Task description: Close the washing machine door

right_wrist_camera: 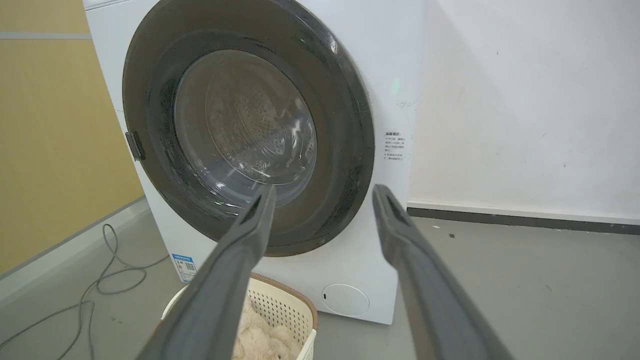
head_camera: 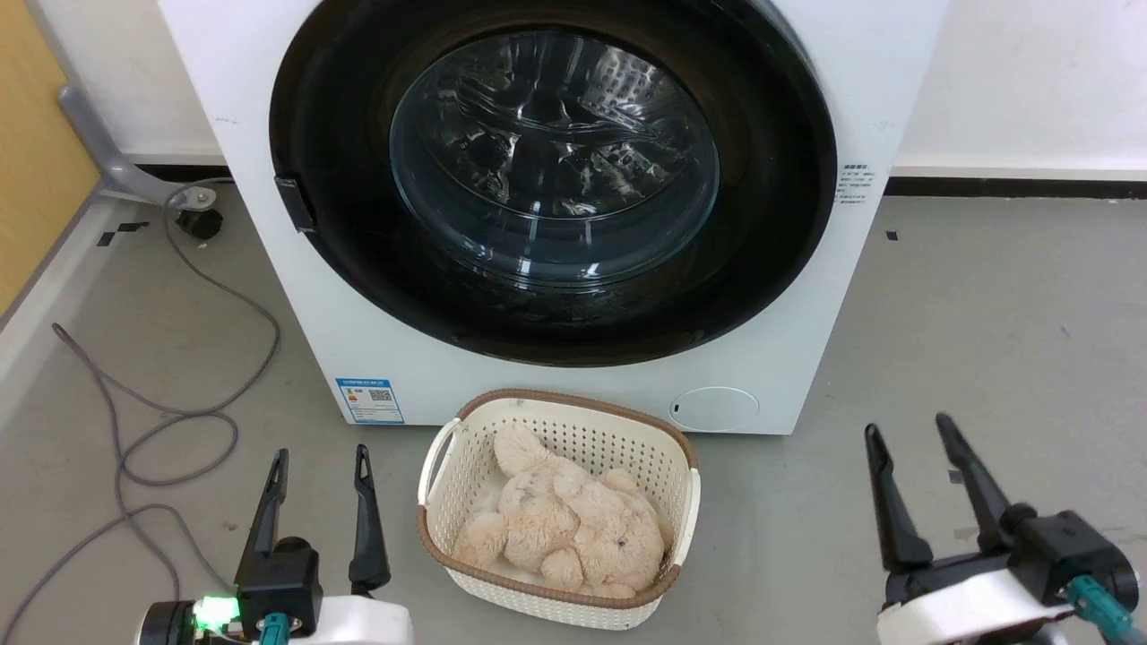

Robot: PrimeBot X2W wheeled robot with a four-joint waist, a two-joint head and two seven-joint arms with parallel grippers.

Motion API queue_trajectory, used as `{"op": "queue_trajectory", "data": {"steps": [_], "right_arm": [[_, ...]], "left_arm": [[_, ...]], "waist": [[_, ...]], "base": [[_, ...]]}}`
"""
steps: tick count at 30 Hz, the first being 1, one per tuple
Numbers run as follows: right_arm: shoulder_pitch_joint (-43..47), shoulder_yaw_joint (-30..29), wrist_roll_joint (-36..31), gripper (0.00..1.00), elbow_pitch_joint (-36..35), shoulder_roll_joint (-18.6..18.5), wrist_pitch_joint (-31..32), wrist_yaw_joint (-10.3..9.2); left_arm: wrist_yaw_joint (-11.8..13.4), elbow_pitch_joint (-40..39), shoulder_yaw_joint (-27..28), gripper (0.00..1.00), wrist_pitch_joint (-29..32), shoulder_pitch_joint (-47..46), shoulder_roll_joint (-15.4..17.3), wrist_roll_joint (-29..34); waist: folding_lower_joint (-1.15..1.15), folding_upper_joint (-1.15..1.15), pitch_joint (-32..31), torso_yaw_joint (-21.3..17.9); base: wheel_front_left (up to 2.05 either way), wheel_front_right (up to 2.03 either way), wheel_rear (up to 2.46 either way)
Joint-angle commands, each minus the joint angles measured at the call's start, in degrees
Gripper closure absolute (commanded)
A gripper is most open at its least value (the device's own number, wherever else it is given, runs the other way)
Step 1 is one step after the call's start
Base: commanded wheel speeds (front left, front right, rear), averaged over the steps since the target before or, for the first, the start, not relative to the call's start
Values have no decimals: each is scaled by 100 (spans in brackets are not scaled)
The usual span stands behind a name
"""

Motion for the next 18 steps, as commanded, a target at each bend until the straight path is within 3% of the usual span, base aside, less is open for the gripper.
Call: {"op": "queue_trajectory", "data": {"steps": [1, 6, 7, 18], "right_arm": [[110, 37, 45, 0, 10, 36, -21, -5], [150, 82, 28, 0, -6, 37, -21, -5], [94, 71, -4, 100, 3, 4, 3, 0], [94, 60, -39, 100, -30, 6, 99, 0]], "left_arm": [[22, 19, -9, 0, -25, 99, 26, -1], [-42, 32, -3, 0, -25, 108, 35, -51], [-29, 26, 0, 100, 5, 44, 1, -16], [-102, 0, 30, 100, 102, 32, -29, -11]], "waist": [[1, 0, -7, 5], [1, 0, -29, 15], [1, 0, -29, 15], [1, 0, -27, 23]], "base": [[0, 0, 0], [0, 0, 0], [0, 0, 0], [0, 0, 0]]}}
